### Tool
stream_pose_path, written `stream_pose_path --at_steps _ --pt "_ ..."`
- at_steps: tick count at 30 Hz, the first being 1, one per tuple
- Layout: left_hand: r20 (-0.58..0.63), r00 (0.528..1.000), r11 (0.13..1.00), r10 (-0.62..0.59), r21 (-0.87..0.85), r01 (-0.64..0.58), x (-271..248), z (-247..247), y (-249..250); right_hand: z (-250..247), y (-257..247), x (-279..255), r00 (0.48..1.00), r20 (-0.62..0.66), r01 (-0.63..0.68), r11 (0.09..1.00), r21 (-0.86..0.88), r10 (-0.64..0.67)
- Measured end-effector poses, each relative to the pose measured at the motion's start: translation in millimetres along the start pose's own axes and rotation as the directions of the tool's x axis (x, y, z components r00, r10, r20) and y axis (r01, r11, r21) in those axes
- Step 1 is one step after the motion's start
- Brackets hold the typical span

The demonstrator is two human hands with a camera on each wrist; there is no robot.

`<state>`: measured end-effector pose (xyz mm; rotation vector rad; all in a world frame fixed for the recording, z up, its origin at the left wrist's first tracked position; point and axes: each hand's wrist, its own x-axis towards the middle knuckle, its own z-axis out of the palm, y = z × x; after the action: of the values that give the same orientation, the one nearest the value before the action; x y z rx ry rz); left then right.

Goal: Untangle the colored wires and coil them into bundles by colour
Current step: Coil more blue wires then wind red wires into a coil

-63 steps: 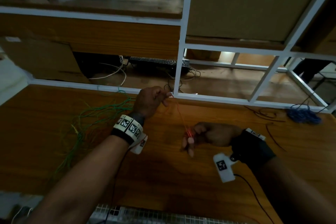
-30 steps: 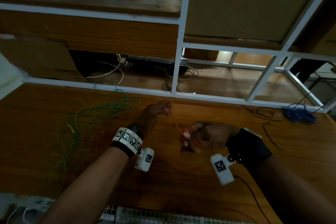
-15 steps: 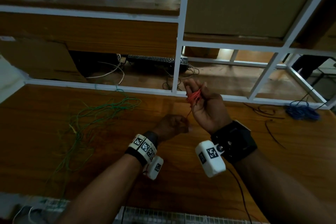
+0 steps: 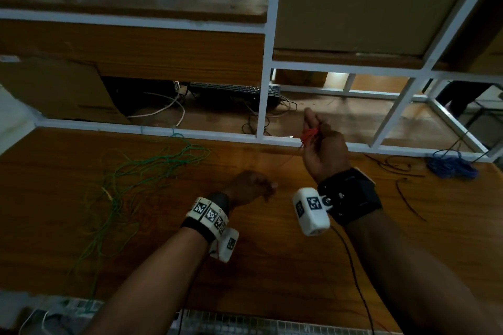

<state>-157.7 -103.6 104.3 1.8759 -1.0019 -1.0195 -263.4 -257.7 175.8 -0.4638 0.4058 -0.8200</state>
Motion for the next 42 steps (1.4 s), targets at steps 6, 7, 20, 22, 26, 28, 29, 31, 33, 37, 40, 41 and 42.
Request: stream_pose_path --at_steps 6,7,20,22,26,28,29,31,33,37,40,41,42 --pt "-0.081 0.996 0.942 0.022 0.334 0.007 5 17 -6 -33 24 12 0.744 0.312 0.41 0.035 -0.911 -0.591" --pt "-0.108 0.993 0.923 0.054 0.386 -0.009 5 15 -2 -42 30 11 0.729 0.469 0.453 -0.162 -0.877 -0.498" --pt "-0.121 0.872 0.776 0.474 0.526 -0.348 -3 -56 24 -83 19 -27 0.703 0.146 0.377 -0.19 -0.907 0.696" --pt "-0.206 0.872 0.853 0.445 0.393 -0.343 -3 -67 29 -82 14 -32 0.619 0.212 0.287 0.034 -0.957 0.756" --pt "-0.359 0.846 0.914 0.395 0.25 -0.32 0 -91 33 -70 -2 -48 0.496 0.34 -0.24 0.503 -0.831 0.799" --pt "-0.344 0.85 0.913 0.398 0.245 -0.328 4 -93 32 -64 -4 -53 0.389 0.49 -0.464 0.625 -0.627 0.78" --pt "-0.335 0.855 0.912 0.397 0.245 -0.328 6 -89 32 -59 -2 -55 0.397 0.546 -0.458 0.675 -0.579 0.738" --pt "-0.348 0.849 0.915 0.397 0.229 -0.334 9 -74 32 -47 1 -58 0.442 0.611 -0.419 0.753 -0.507 0.657" --pt "-0.335 0.832 0.895 0.442 0.224 -0.385 10 -48 31 -32 0 -59 0.551 0.627 -0.407 0.833 -0.375 0.551" --pt "-0.246 0.908 0.941 0.339 0.068 -0.332 12 5 24 -6 -11 -43 0.77 0.519 -0.451 0.892 0.035 0.37" --pt "-0.254 0.932 0.95 0.26 -0.103 -0.294 11 23 8 -2 -19 -25 0.949 0.273 -0.217 0.957 0.195 0.159" --pt "-0.257 0.933 0.951 0.252 -0.115 -0.288 10 24 5 -5 -18 -19 0.976 0.187 -0.148 0.969 0.197 0.111" --pt "-0.247 0.942 0.957 0.229 -0.122 -0.265 6 25 4 -10 -17 -14 0.99 0.113 -0.1 0.978 0.183 0.08"
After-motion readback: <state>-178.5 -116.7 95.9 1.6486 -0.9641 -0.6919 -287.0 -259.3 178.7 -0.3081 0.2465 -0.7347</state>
